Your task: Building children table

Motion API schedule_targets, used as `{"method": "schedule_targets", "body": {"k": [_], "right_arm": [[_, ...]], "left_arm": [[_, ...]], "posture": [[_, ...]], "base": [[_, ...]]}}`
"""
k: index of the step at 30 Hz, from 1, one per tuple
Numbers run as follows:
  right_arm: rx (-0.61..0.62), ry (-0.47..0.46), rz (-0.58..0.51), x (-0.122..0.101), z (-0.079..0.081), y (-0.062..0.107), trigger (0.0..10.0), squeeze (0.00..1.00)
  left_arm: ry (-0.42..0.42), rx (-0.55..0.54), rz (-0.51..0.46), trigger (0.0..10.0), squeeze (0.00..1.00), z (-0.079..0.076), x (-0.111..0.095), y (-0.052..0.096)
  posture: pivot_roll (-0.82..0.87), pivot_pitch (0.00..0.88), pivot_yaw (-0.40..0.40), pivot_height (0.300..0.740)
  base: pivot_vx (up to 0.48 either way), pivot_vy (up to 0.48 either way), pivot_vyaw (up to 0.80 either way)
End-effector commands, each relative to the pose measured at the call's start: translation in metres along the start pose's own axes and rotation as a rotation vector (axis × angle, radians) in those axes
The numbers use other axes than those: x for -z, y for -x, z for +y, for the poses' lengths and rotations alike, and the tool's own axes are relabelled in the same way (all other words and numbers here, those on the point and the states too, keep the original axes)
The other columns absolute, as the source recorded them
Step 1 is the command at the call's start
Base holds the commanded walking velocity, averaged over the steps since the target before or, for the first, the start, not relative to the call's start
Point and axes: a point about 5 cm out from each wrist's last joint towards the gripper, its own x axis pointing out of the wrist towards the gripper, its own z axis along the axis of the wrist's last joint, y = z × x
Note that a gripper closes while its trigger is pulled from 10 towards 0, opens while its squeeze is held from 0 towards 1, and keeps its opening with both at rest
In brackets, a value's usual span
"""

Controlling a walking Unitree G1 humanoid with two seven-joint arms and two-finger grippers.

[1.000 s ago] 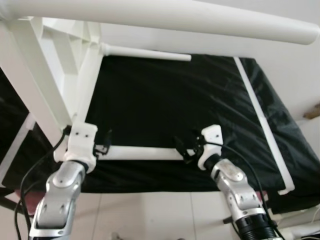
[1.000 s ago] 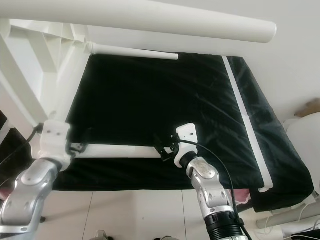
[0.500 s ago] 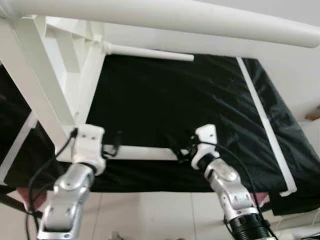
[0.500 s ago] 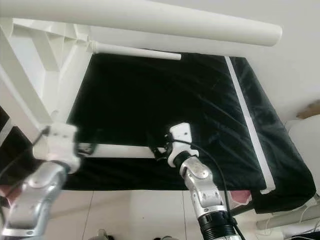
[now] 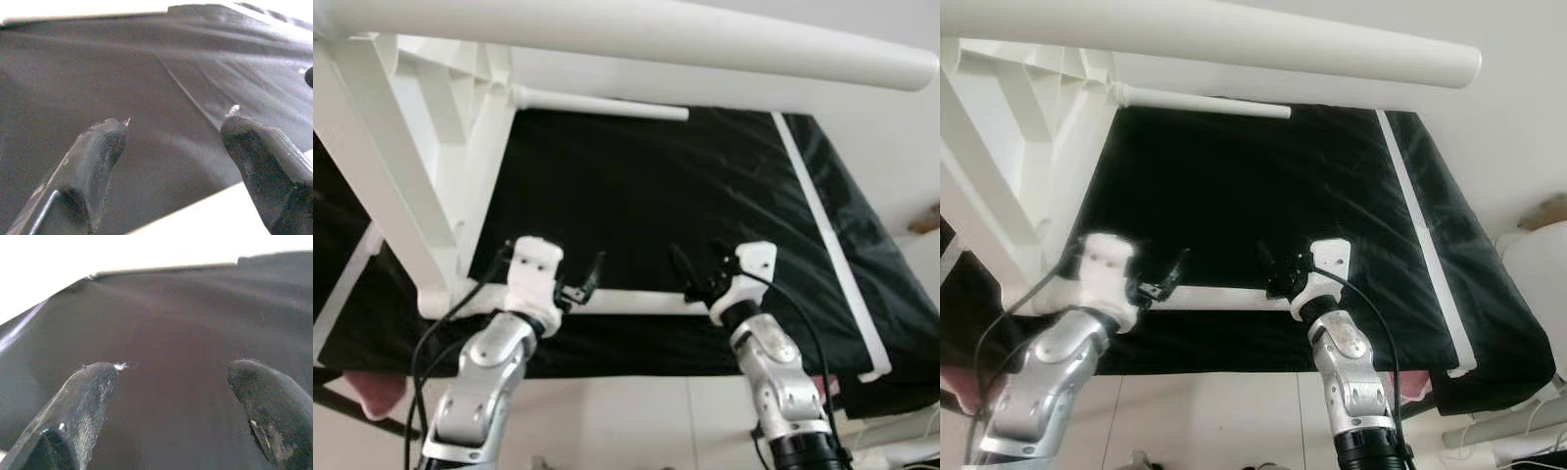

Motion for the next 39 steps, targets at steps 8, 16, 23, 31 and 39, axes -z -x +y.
{"method": "schedule_targets", "body": {"k": [8,16,23,31,39], "right_arm": [[0.025,-0.009,0.016,0.014,0.000,0.010,10.0,0.00],[0.061,0.032,-0.137,-0.023,-0.004,0.003,10.0,0.00],[0.116,0.043,-0.200,-0.035,-0.009,0.001,10.0,0.00],[0.141,0.148,-0.209,-0.037,-0.013,0.001,10.0,0.00],[0.149,0.194,-0.228,-0.043,-0.014,-0.001,10.0,0.00]], "left_arm": [[-0.002,0.040,0.021,10.0,0.00,0.004,0.010,0.010],[0.052,0.061,-0.100,10.0,0.00,0.001,-0.011,0.002],[0.058,0.033,-0.146,10.0,0.00,0.001,-0.020,-0.009],[0.012,-0.044,-0.222,10.0,0.00,0.003,-0.028,-0.024],[-0.002,-0.010,-0.237,10.0,0.00,0.008,-0.026,-0.022]], "posture": [[0.06,0.082,-0.067,0.740],[0.05,0.075,-0.071,0.740],[0.04,0.081,-0.071,0.740],[0.02,0.077,-0.069,0.740],[0.01,0.085,-0.057,0.740]], "base": [[0.000,0.000,0.00],[0.000,0.000,0.00],[0.000,0.000,0.00],[0.000,0.000,0.00],[0.000,0.000,0.00]]}}
